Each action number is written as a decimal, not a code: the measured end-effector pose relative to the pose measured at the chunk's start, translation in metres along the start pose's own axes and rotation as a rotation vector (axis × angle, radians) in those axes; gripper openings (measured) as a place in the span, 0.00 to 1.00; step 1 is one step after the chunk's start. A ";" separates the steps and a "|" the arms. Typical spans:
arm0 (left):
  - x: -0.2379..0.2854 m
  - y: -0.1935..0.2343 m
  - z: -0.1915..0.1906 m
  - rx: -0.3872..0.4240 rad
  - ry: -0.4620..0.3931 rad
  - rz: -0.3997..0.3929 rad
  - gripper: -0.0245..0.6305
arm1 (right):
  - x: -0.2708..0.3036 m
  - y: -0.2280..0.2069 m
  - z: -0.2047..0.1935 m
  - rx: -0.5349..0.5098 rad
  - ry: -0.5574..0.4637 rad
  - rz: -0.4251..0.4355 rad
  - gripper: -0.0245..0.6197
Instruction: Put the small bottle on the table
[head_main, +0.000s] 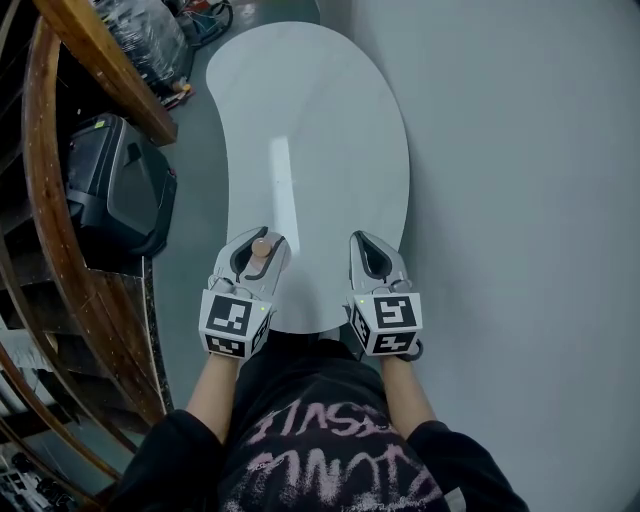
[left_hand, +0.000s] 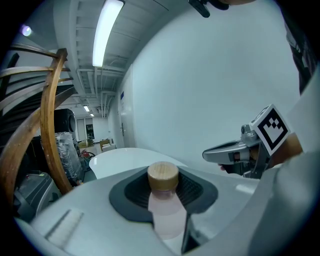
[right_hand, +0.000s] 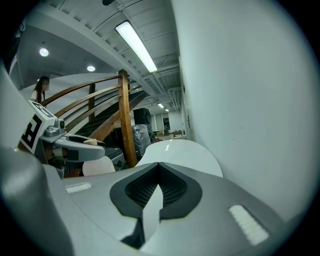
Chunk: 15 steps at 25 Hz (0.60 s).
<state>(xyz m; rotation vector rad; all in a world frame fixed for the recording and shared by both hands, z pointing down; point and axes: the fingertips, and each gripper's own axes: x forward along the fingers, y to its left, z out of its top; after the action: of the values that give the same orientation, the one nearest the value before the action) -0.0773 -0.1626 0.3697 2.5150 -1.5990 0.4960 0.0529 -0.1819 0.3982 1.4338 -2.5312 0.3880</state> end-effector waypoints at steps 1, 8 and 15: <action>0.001 0.000 -0.001 -0.003 -0.001 -0.001 0.23 | 0.001 0.000 -0.001 -0.001 0.003 0.002 0.05; 0.006 -0.007 -0.007 -0.014 0.009 -0.009 0.24 | 0.000 0.000 -0.009 -0.009 0.025 0.008 0.05; 0.008 -0.007 -0.019 -0.019 0.026 -0.011 0.23 | 0.001 0.002 -0.018 -0.014 0.045 0.008 0.05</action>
<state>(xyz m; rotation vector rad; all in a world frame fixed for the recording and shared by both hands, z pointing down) -0.0720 -0.1619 0.3906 2.4912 -1.5721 0.5078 0.0512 -0.1756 0.4154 1.3952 -2.5001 0.3982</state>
